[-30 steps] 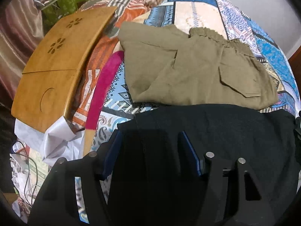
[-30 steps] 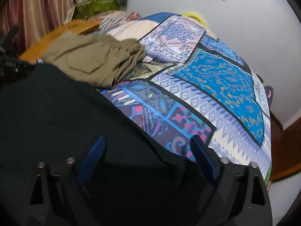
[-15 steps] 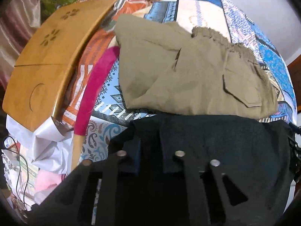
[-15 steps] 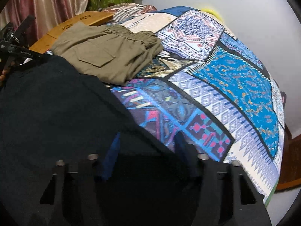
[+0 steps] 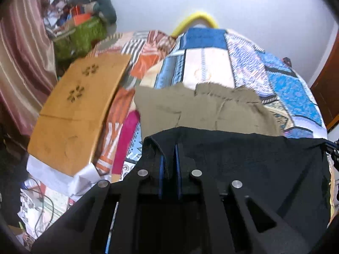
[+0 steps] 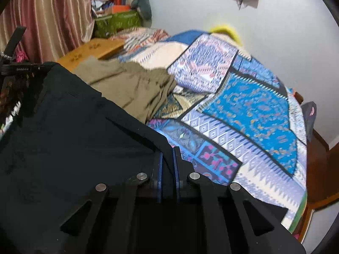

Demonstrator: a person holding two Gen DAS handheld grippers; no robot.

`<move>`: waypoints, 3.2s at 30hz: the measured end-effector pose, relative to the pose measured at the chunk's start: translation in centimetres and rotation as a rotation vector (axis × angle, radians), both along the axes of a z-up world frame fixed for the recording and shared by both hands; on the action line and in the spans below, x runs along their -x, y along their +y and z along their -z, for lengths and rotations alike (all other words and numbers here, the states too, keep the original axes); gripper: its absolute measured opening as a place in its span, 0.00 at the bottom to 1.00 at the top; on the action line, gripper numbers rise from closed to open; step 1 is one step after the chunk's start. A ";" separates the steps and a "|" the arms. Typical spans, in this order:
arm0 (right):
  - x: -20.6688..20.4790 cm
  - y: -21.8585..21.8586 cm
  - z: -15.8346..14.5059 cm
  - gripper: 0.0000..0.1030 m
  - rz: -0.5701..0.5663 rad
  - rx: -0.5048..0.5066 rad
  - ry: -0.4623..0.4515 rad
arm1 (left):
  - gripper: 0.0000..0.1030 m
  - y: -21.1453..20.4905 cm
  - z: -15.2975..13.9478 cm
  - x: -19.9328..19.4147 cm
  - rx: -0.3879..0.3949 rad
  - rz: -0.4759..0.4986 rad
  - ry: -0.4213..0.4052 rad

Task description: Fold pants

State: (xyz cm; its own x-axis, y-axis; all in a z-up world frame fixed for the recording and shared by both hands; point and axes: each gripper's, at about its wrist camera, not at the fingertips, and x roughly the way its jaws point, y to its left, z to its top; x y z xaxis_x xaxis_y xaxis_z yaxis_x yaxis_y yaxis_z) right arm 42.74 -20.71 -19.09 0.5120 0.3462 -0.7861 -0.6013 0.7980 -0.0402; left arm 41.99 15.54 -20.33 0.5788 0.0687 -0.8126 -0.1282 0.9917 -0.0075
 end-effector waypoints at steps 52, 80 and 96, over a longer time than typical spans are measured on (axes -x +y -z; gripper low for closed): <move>26.8 -2.0 0.4 0.14 0.002 -0.090 0.103 | 0.08 0.3 5.5 33.9 -0.056 -0.035 0.061; 17.3 -6.5 -3.5 0.50 0.204 -0.147 0.045 | 0.55 -9.7 -4.7 20.9 -0.056 0.135 -0.123; 9.4 -1.7 3.4 0.58 0.181 0.008 0.193 | 0.56 -16.1 0.5 12.6 0.055 0.235 -0.023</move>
State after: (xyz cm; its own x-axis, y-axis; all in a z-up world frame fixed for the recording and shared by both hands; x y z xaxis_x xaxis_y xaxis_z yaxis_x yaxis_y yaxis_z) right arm 33.32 -22.39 -22.53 0.4052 0.2563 -0.8776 -0.4463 0.8932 0.0547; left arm 29.41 -0.58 -20.83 0.5919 -0.1135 -0.7980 0.1065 0.9924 -0.0621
